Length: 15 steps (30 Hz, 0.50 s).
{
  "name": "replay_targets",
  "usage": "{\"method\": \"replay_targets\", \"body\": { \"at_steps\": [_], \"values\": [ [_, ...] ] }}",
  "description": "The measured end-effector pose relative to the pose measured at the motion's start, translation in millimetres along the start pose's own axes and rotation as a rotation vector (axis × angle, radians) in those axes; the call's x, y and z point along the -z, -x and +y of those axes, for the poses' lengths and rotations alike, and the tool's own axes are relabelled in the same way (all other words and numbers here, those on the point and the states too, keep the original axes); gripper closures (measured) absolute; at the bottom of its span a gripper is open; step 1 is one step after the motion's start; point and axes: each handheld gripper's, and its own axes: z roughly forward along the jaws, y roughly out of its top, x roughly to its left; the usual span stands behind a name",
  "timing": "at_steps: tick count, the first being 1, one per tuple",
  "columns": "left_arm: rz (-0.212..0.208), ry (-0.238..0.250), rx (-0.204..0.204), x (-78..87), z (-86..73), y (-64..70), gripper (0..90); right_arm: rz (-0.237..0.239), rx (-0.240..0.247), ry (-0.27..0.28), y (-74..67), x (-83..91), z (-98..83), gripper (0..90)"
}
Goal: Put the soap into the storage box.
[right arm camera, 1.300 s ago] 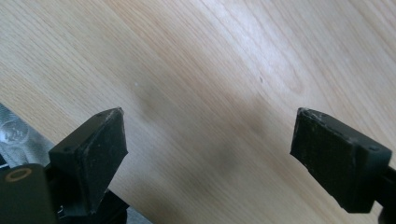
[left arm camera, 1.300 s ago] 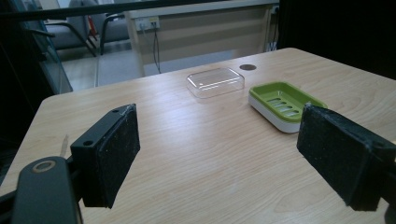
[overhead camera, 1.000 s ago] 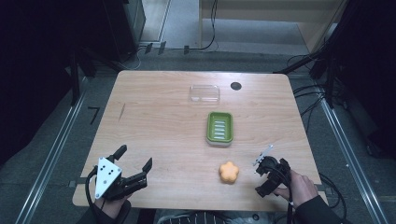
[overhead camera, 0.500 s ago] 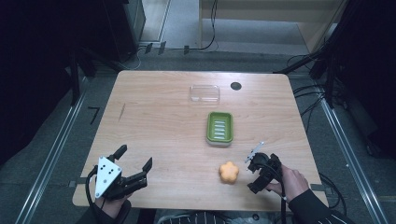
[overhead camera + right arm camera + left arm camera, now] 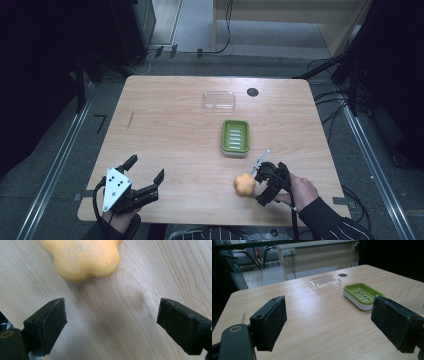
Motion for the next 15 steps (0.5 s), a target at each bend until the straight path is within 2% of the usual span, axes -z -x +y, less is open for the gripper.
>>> {"method": "replay_targets", "body": {
  "at_steps": [15],
  "values": [
    [0.005,0.004,0.005,0.4,-0.2,-0.7,13.7,0.029,0.018,-0.015,-7.7,-5.0,16.7,2.2]
  ]
}}
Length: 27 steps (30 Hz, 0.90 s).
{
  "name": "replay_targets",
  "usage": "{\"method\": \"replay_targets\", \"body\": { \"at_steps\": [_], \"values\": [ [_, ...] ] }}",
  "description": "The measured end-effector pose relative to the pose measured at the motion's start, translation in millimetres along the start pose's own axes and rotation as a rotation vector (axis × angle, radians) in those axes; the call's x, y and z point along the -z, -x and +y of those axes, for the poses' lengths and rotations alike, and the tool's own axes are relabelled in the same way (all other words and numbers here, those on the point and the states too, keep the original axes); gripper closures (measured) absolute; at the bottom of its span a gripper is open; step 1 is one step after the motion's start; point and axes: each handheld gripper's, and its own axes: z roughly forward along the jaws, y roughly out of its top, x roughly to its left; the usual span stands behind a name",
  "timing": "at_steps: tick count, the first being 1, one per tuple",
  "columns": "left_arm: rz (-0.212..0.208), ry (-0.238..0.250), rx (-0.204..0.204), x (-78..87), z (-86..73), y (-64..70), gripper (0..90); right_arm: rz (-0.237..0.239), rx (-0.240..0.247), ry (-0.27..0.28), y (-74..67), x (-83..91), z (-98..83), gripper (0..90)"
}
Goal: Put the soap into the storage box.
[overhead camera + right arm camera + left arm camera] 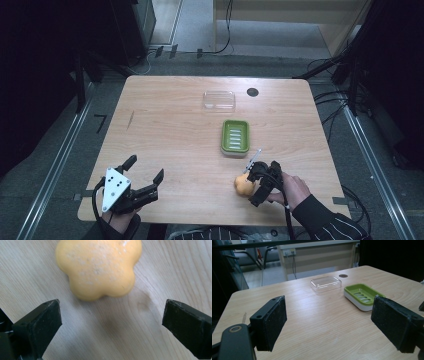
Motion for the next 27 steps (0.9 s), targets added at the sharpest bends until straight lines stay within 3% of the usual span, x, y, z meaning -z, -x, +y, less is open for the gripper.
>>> {"method": "replay_targets", "body": {
  "at_steps": [13,17,27],
  "values": [
    [-0.003,-0.002,-0.005,-0.2,0.1,0.2,13.7,0.003,0.039,-0.033,-6.9,-7.7,18.1,5.8],
    [-0.004,0.001,-0.004,-0.1,0.1,0.3,13.7,0.014,0.051,-0.024,-7.5,-8.1,21.3,14.3],
    [-0.004,0.0,-0.004,-0.3,0.2,0.2,13.7,-0.006,0.068,-0.029,-9.6,-6.8,23.1,25.6]
  ]
}}
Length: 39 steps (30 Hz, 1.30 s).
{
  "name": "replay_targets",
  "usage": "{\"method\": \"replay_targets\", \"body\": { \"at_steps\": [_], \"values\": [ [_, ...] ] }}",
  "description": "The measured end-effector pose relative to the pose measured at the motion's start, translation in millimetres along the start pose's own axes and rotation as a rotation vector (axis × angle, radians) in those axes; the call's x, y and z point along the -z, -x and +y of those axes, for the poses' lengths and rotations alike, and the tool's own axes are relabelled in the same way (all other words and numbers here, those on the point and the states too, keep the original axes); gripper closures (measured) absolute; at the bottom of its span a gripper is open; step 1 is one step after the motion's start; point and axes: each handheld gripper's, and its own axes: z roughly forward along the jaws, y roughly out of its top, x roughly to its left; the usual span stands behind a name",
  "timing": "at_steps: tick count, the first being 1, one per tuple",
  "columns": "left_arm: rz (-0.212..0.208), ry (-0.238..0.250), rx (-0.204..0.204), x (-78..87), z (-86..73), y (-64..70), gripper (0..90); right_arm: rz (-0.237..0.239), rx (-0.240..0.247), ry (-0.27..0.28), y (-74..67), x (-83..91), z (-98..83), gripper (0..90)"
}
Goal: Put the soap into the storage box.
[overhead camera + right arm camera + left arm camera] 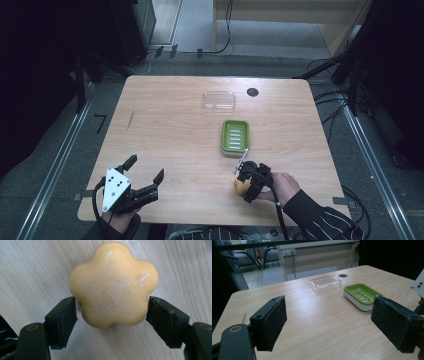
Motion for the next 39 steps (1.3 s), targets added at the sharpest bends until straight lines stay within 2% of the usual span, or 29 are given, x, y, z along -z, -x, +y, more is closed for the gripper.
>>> {"method": "replay_targets", "body": {
  "at_steps": [3,6,9,14,17,26,39],
  "values": [
    [-0.001,-0.002,-0.003,-0.1,0.2,0.5,13.7,-0.016,0.011,-0.006,0.6,0.9,-0.7,31.4],
    [0.002,-0.005,-0.003,0.2,0.1,0.3,13.7,-0.02,0.017,0.003,0.4,1.5,-0.9,33.8],
    [0.001,0.0,0.001,0.1,-0.1,0.1,13.7,-0.039,0.029,-0.01,-2.5,1.8,1.0,35.0],
    [-0.001,-0.003,-0.005,-0.3,0.1,0.7,13.7,-0.041,0.043,-0.025,-4.0,-0.4,3.5,38.1],
    [-0.001,-0.002,-0.002,0.0,0.1,0.5,13.7,-0.073,0.071,-0.05,-7.3,-2.9,7.4,38.8],
    [-0.001,0.001,0.0,0.3,-0.1,0.2,13.7,-0.076,0.061,-0.06,-8.0,-2.7,7.9,39.7],
    [0.0,0.0,0.001,0.2,0.0,0.2,13.7,-0.066,0.067,-0.035,-9.6,-0.3,6.1,39.8]
  ]
}}
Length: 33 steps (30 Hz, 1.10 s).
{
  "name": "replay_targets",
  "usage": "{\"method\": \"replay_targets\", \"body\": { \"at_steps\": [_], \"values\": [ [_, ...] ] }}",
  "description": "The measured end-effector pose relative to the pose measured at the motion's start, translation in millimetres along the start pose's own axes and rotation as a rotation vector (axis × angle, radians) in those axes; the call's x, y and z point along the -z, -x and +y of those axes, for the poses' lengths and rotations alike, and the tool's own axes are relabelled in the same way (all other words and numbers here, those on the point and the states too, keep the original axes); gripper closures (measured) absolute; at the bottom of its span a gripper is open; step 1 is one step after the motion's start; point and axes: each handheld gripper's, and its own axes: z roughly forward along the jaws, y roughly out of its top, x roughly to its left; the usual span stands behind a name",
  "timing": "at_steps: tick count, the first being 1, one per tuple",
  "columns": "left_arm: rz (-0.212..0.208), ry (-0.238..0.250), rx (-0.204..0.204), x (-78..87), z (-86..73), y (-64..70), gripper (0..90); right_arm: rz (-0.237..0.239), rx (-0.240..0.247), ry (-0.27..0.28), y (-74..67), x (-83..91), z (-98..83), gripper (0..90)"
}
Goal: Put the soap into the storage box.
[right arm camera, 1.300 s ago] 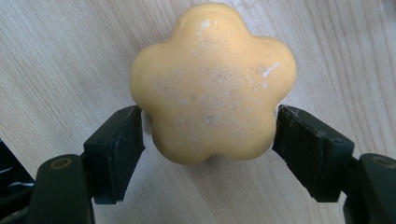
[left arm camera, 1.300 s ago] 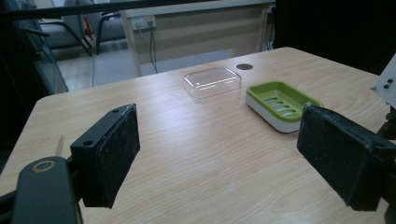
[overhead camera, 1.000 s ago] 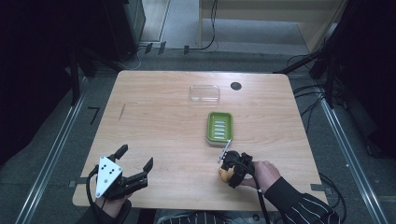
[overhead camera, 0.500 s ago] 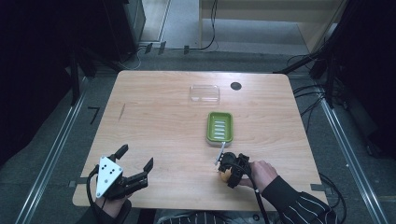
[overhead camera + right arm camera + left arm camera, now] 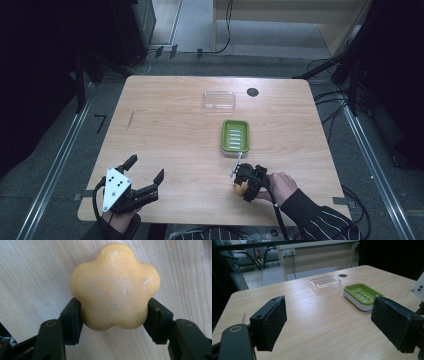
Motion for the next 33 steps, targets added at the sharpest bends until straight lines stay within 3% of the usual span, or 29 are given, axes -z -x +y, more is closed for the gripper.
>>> {"method": "replay_targets", "body": {
  "at_steps": [11,33],
  "values": [
    [-0.001,-0.001,-0.002,-0.2,0.1,0.0,13.7,-0.001,-0.015,0.019,5.0,4.7,-3.8,39.9],
    [0.0,0.0,0.0,-0.2,0.1,0.0,13.7,-0.023,-0.122,0.056,22.2,16.7,-20.6,39.8]
  ]
}}
